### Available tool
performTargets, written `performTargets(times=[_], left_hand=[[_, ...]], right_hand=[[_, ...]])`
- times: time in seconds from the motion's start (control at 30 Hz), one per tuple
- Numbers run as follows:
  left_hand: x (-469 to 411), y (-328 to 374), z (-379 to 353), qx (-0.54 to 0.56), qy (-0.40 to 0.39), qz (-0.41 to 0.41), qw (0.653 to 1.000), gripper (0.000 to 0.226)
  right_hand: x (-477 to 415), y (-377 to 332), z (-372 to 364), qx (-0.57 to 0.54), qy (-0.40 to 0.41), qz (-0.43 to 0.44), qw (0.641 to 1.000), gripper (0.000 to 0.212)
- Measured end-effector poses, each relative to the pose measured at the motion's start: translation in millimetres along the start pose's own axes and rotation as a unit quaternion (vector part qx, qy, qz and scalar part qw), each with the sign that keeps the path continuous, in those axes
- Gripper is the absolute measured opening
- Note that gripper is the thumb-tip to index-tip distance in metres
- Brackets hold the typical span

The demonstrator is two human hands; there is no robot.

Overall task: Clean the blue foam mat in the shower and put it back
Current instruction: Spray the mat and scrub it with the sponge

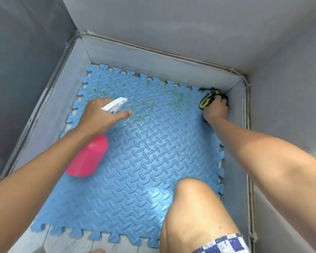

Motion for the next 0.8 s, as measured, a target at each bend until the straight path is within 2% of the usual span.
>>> performTargets(times=[0.07,0.17,0.27,0.37,0.4,0.47,0.57,0.67,0.73,0.8], left_hand=[[1.3,3.6,0.6,-0.008,0.002,0.000,1.000,0.059],[-0.1,6.5,-0.1,-0.018,-0.021,-0.011,1.000,0.065],[-7.1,1.5,0.9,-0.010,-0.035,0.006,0.999,0.061],[-10.0,-0.5,2.1,0.016,-0.039,0.069,0.997,0.062],[-9.7,-0.3,0.8,0.021,-0.043,0.089,0.995,0.062],[-9.3,0.2,-2.8,0.027,-0.054,0.112,0.992,0.060],[-10.9,-0.7,-4.5,0.029,-0.060,0.128,0.990,0.057],[-9.4,-10.5,-4.2,0.024,-0.064,0.141,0.988,0.065],[-5.6,-19.4,-3.2,0.012,-0.070,0.145,0.987,0.072],[-0.5,-23.8,-4.3,0.003,-0.076,0.142,0.987,0.077]], right_hand=[[6.9,-48.0,-13.8,-0.012,-0.004,0.050,0.999,0.048],[45.5,-141.0,-41.8,-0.042,-0.036,0.208,0.977,0.044],[111.6,-208.8,-61.8,-0.041,-0.078,0.377,0.922,0.040],[155.0,-207.7,-70.3,-0.011,-0.107,0.489,0.866,0.040],[151.5,-193.1,-66.8,-0.016,-0.099,0.493,0.864,0.040],[119.2,-149.2,-50.1,-0.024,-0.059,0.441,0.895,0.042],[35.9,-49.3,-9.7,0.011,0.030,0.273,0.962,0.046],[-6.8,12.6,16.5,-0.008,0.037,0.108,0.993,0.045],[11.9,-6.1,9.6,-0.004,0.026,0.095,0.995,0.044],[57.9,-48.7,-5.7,-0.029,0.004,0.182,0.983,0.041]])
Point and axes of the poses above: each hand's wrist, its own x-axis away from the middle knuckle, its own z-axis out of the back of the hand, y = z × x, the point moved 6 cm from there along -x, towards the middle knuckle, and after that the axes turned 5 degrees about x, right-handed, at the moved point
